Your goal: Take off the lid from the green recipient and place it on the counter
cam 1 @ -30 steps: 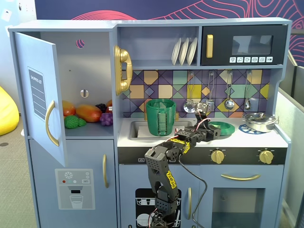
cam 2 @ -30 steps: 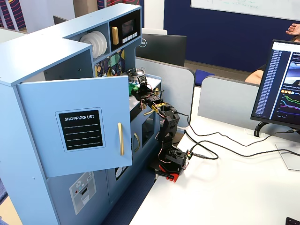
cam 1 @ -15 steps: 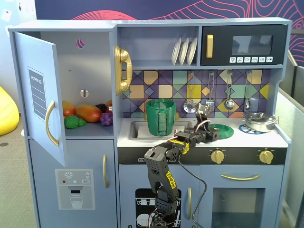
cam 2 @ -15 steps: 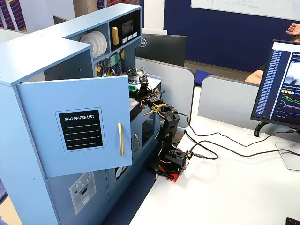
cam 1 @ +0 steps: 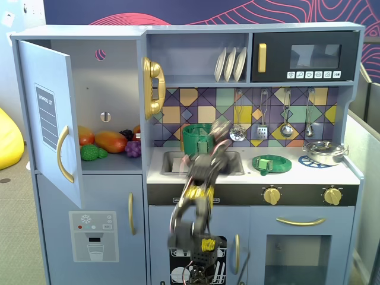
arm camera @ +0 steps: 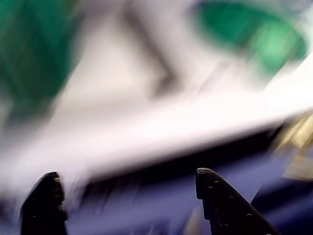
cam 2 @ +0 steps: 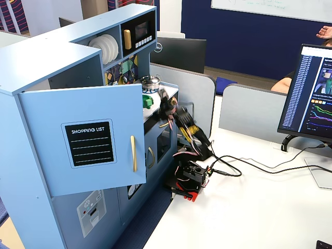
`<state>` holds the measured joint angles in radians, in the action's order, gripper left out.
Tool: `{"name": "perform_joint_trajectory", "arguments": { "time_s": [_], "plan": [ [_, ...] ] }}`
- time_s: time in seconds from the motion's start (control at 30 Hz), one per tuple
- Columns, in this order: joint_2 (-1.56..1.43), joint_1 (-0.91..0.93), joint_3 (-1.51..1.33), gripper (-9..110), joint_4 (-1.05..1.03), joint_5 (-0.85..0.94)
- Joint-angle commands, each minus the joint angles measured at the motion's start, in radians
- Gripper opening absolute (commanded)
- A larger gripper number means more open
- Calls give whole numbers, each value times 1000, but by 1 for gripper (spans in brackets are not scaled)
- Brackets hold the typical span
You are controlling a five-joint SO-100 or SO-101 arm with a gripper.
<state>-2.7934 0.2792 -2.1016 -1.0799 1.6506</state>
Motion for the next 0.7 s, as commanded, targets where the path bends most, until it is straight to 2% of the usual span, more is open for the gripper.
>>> {"name": "perform_joint_trajectory", "arguments": {
  "time_s": [0.0,0.1,0.23,0.4,0.67],
  "plan": [
    [-216,-178,-199,18,-178,-28],
    [-218,-207,-337,15,-179,-84],
    [-225,-202,-555,12,-149,-11],
    [-264,-238,-755,11,-107,-87],
    [-359,-279,-868,10,-258,-178]
  ]
}}
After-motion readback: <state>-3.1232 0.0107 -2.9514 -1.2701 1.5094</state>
